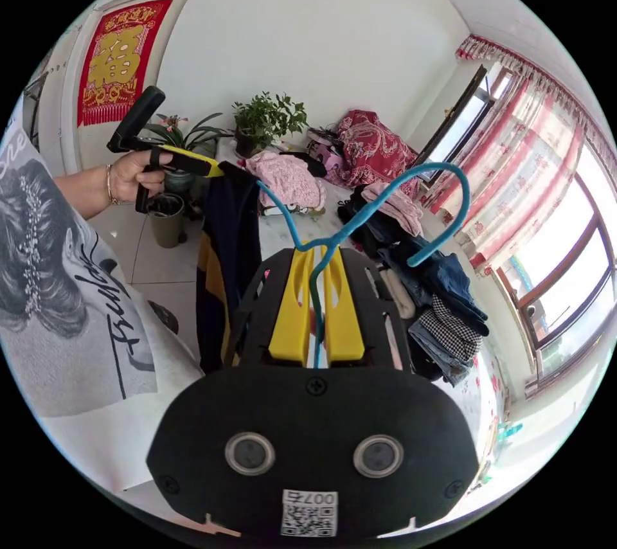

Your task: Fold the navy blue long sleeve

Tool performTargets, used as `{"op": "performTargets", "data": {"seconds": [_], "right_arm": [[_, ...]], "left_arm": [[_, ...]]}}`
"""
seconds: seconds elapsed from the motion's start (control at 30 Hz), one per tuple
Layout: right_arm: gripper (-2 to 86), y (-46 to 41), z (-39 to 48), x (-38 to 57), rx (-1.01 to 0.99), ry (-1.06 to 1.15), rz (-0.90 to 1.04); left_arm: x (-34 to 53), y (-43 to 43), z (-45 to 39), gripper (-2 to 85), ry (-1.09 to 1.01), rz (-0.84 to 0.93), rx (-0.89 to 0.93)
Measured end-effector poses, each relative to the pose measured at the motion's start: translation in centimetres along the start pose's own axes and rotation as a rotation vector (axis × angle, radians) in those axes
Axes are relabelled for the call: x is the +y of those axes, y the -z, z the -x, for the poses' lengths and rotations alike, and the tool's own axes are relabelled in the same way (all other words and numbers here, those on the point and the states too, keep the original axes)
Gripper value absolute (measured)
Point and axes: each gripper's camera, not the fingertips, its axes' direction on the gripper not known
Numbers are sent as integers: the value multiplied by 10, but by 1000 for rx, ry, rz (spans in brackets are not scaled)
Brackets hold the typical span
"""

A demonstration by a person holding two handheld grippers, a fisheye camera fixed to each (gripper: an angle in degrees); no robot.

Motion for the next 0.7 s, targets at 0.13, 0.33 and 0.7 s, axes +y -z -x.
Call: {"op": "performTargets", "data": {"seconds": [0.13, 0.33, 0.7], "right_arm": [[20, -14, -42, 41, -125, -201, -49], [22, -38, -94, 87, -229, -449, -68], [15, -94, -111, 96, -166, -603, -54]], "left_arm": [[-14, -64, 85, -7, 134, 22, 260], [-27, -146, 226, -10, 319, 17, 407], [-14, -304, 432, -10, 695, -7, 400]]}}
